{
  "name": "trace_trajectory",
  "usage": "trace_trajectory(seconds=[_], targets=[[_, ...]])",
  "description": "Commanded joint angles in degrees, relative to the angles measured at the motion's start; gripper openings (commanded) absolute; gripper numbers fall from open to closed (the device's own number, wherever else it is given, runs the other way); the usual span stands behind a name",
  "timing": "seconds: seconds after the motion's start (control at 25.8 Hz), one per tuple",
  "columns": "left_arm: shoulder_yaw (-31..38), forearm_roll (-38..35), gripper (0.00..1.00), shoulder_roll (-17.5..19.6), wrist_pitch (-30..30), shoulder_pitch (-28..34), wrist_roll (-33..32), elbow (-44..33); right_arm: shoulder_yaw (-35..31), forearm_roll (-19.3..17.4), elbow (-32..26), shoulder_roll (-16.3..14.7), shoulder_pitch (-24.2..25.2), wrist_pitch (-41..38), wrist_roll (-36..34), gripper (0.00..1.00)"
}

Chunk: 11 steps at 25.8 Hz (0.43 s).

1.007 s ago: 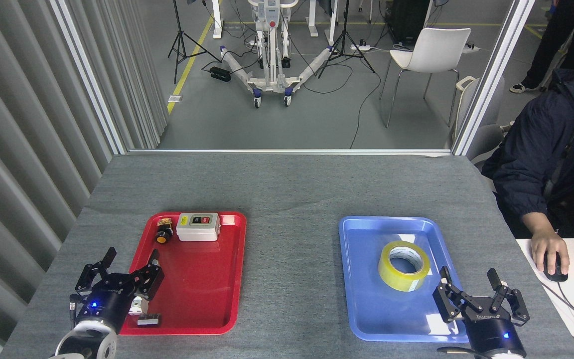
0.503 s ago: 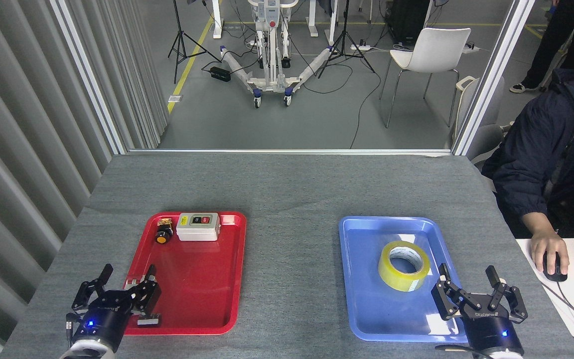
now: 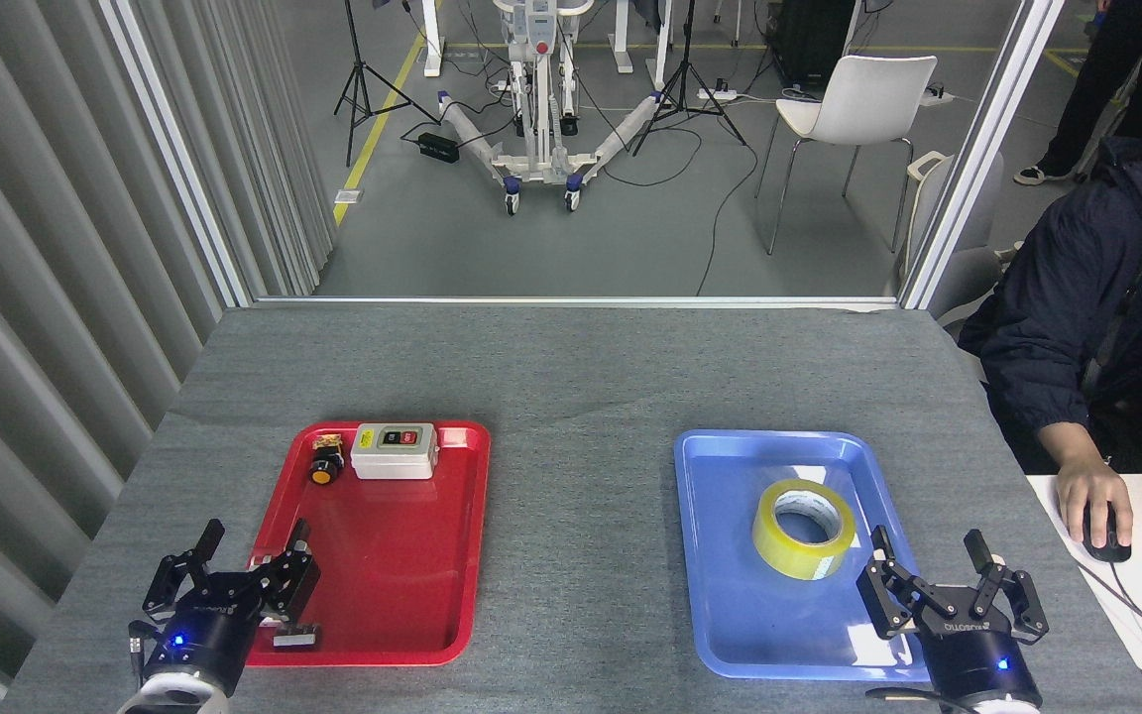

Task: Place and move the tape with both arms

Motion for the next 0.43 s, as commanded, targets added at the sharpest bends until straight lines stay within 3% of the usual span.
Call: trace_trajectory(seconds=[0.0, 0.39], targets=[[-0.27, 0.91, 1.00, -0.61, 0.07, -0.02, -0.06, -1.60, 0.00, 0.00, 0.00, 0.01, 0.09, -0.04, 0.19, 0.99], [-1.15, 0.03, 1.00, -5.35, 2.53, 0.24, -1.56, -3.44, 0.09, 0.01, 0.00, -0.08, 0.26, -0.04, 0.19, 0.99]])
